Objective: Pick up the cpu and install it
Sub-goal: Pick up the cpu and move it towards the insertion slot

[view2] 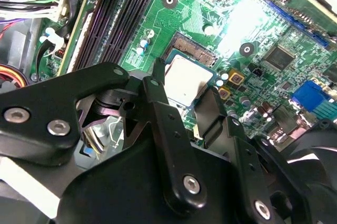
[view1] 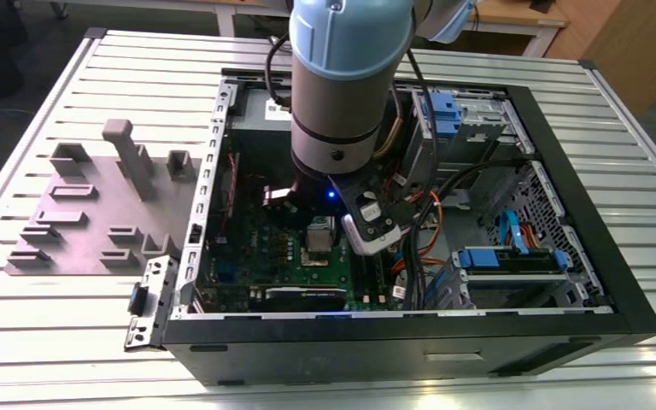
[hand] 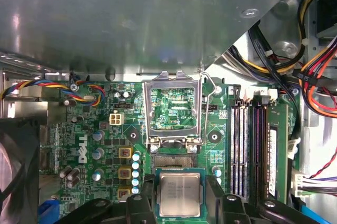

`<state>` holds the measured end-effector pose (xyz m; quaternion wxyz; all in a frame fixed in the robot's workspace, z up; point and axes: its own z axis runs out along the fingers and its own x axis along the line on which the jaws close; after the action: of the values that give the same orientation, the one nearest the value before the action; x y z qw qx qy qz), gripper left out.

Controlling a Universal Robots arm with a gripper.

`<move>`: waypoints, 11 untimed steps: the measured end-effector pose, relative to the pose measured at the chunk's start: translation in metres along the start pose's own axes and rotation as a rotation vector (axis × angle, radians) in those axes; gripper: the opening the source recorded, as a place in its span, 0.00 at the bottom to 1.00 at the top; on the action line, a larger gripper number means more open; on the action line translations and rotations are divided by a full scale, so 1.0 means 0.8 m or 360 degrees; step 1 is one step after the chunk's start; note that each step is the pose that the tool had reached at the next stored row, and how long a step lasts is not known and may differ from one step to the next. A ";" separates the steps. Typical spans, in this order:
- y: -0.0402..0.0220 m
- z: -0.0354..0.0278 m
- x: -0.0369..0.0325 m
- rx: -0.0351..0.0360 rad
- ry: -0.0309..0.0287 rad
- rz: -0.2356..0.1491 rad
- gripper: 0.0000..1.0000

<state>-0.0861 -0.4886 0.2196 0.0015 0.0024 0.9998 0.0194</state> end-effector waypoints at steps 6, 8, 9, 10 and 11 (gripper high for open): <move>-0.0001 0.0057 0.0000 0.0043 0.00002 0.0000 0.47; -0.0001 0.0072 0.0000 0.0043 0.00001 0.0000 0.47; -0.0002 0.0081 0.0001 0.0043 0.00001 0.0000 0.47; -0.0002 0.0091 0.0001 0.0043 0.00002 0.0000 0.47; -0.0003 0.0104 0.0001 0.0043 0.00001 0.0000 0.47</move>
<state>-0.0862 -0.4885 0.2112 0.0014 0.0024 1.0000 0.0061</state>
